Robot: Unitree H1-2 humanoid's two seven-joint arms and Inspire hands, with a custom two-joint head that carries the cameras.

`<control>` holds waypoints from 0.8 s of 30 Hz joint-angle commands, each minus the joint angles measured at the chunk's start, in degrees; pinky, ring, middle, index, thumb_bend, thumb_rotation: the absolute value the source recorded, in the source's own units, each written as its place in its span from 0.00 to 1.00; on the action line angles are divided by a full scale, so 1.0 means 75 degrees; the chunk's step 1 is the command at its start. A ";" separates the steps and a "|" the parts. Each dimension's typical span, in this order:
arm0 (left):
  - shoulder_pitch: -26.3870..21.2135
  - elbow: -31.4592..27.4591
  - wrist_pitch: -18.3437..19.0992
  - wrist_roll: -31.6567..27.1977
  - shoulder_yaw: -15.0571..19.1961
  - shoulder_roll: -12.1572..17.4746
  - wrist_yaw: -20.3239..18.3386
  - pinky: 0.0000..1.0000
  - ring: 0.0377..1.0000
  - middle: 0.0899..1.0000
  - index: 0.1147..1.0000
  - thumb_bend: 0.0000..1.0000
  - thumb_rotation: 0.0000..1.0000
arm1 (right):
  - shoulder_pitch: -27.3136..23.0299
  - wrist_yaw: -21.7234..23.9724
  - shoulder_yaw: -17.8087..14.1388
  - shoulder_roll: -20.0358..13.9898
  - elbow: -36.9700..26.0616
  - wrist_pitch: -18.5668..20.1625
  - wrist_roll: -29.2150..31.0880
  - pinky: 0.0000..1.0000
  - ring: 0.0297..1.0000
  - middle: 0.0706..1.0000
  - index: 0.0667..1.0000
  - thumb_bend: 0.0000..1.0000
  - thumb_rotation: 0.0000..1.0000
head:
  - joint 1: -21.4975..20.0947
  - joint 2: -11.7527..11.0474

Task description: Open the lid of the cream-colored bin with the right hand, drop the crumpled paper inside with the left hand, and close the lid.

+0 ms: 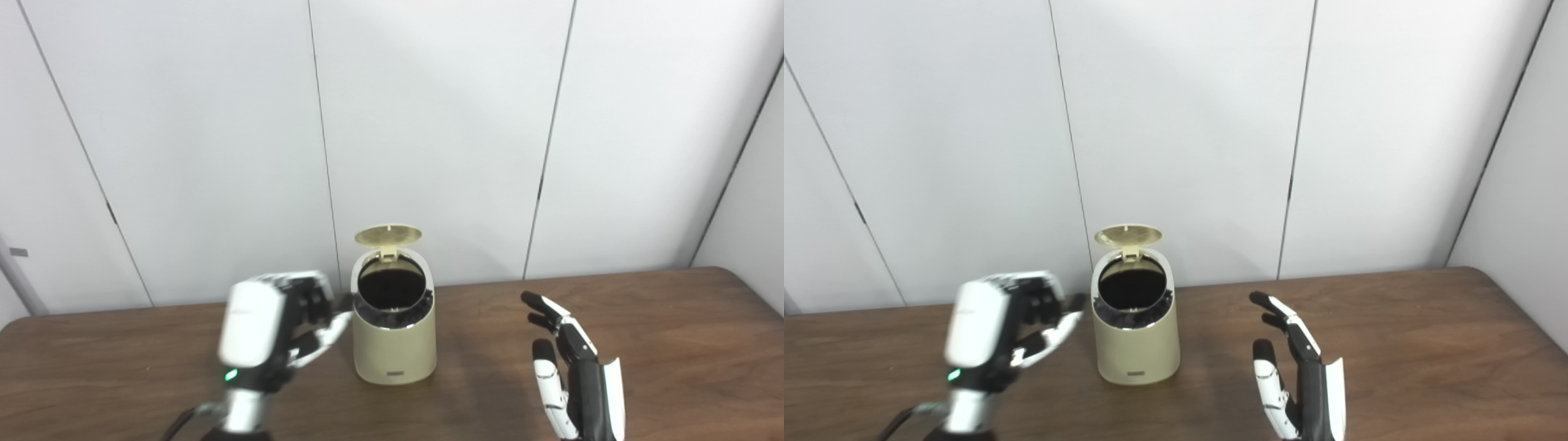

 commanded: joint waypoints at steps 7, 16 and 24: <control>0.1103 -0.1143 -0.0482 -0.2371 0.0992 -0.0142 -0.0547 0.34 0.39 0.42 0.42 0.22 0.44 | -0.0202 0.0084 -0.0053 -0.0194 -0.0051 -0.0294 0.0166 0.72 0.79 0.77 0.72 0.08 0.82 | 0.0134 -0.0031; 0.1658 -0.1382 -0.1095 -0.3752 0.1709 -0.0501 -0.0729 0.48 0.55 0.55 0.52 0.20 0.36 | -0.0214 0.0103 -0.0048 -0.0500 0.0062 -0.0521 0.0639 0.76 0.81 0.78 0.73 0.08 0.76 | 0.0252 0.0040; 0.1696 -0.1437 -0.1128 -0.3812 0.1871 -0.0731 -0.1028 0.51 0.59 0.59 0.56 0.22 0.31 | -0.0472 0.0177 -0.0116 -0.0960 -0.0098 -0.0499 0.0548 0.78 0.82 0.79 0.75 0.14 0.80 | 0.0173 0.0095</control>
